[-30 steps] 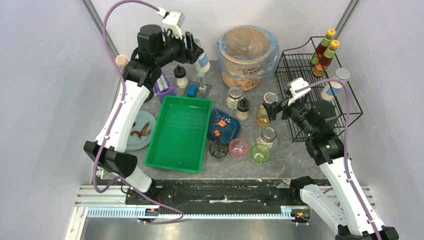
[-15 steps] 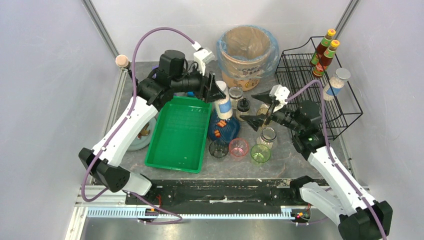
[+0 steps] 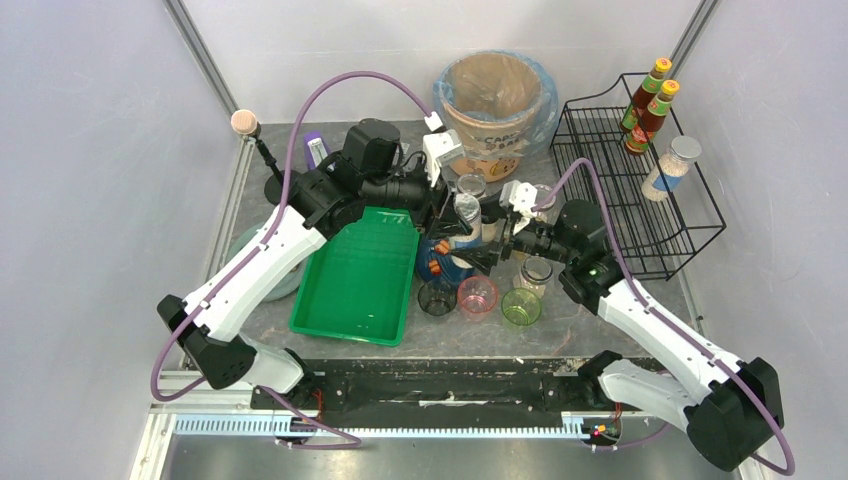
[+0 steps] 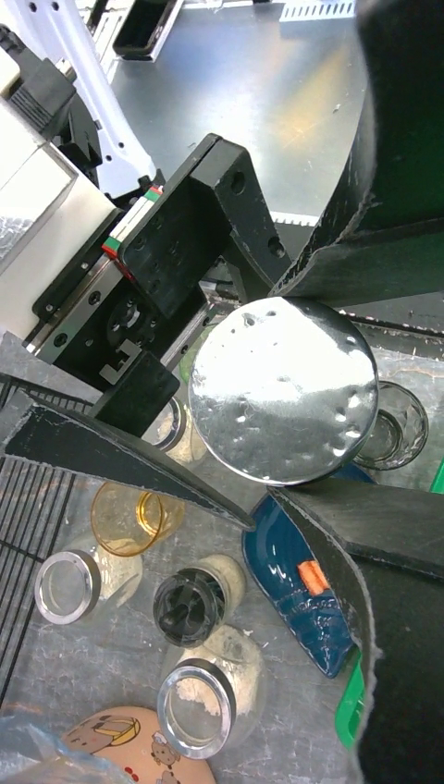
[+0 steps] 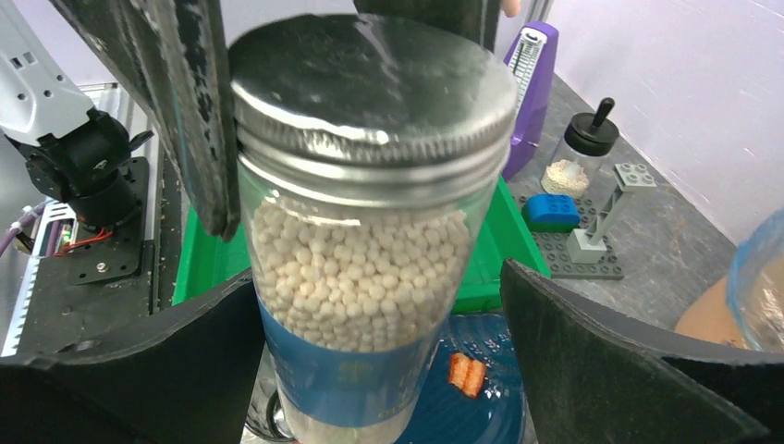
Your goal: Clear the kitchen counter
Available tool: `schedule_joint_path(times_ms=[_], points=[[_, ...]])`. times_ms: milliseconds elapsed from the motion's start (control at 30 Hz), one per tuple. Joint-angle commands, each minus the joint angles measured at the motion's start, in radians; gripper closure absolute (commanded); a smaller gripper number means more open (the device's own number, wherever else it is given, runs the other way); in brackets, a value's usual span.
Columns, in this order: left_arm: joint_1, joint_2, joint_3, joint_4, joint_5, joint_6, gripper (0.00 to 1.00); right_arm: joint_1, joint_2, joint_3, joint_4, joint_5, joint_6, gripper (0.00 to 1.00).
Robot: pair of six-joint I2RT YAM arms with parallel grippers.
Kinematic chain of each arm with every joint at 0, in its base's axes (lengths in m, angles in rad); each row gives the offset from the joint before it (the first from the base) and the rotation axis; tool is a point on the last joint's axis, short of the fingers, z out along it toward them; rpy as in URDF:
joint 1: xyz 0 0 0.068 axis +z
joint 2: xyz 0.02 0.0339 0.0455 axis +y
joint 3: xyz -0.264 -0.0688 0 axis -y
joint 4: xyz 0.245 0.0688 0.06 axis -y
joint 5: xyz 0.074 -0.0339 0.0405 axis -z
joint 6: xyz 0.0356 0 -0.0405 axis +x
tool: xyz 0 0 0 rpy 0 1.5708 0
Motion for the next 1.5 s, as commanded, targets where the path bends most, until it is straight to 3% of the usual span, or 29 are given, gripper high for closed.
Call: schedule_joint_path(times_ms=[0, 233, 333, 433, 667, 767, 900, 1133, 1267, 1467], points=[[-0.013, -0.017, 0.048, 0.022, 0.03, 0.088, 0.64, 0.025, 0.012, 0.057, 0.067, 0.006, 0.01, 0.09], [-0.015, -0.019, 0.041, 0.003, 0.025, 0.154, 0.64, 0.029, 0.022, 0.069, 0.073, -0.01, 0.09, 0.24], [-0.015, -0.018, 0.044, 0.0, 0.021, 0.16, 0.62, 0.028, 0.028, 0.075, 0.052, -0.01, 0.103, 0.39], [-0.015, -0.021, 0.043, 0.001, 0.015, 0.164, 0.52, 0.028, 0.029, 0.075, 0.039, -0.009, 0.119, 0.49], [-0.014, -0.044, 0.045, 0.011, -0.068, 0.16, 0.23, 0.028, -0.001, 0.069, -0.003, 0.078, 0.108, 0.62], [-0.014, -0.071, 0.031, 0.047, -0.136, 0.122, 0.1, 0.025, -0.018, 0.061, -0.025, 0.133, 0.097, 0.64], [-0.014, -0.127, -0.009, 0.111, -0.238, 0.053, 0.03, 0.019, -0.028, 0.058, -0.056, 0.196, 0.093, 0.64], [-0.013, -0.29, -0.13, 0.232, -0.529, -0.032, 0.0, -0.033, -0.064, 0.077, -0.103, 0.36, 0.092, 0.72], [-0.013, -0.444, -0.318, 0.333, -0.825, -0.081, 0.0, -0.107, -0.099, 0.116, -0.153, 0.553, 0.086, 0.74], [-0.012, -0.649, -0.592, 0.389, -1.16, -0.138, 0.0, -0.235, -0.154, 0.174, -0.198, 0.842, 0.036, 0.76]])
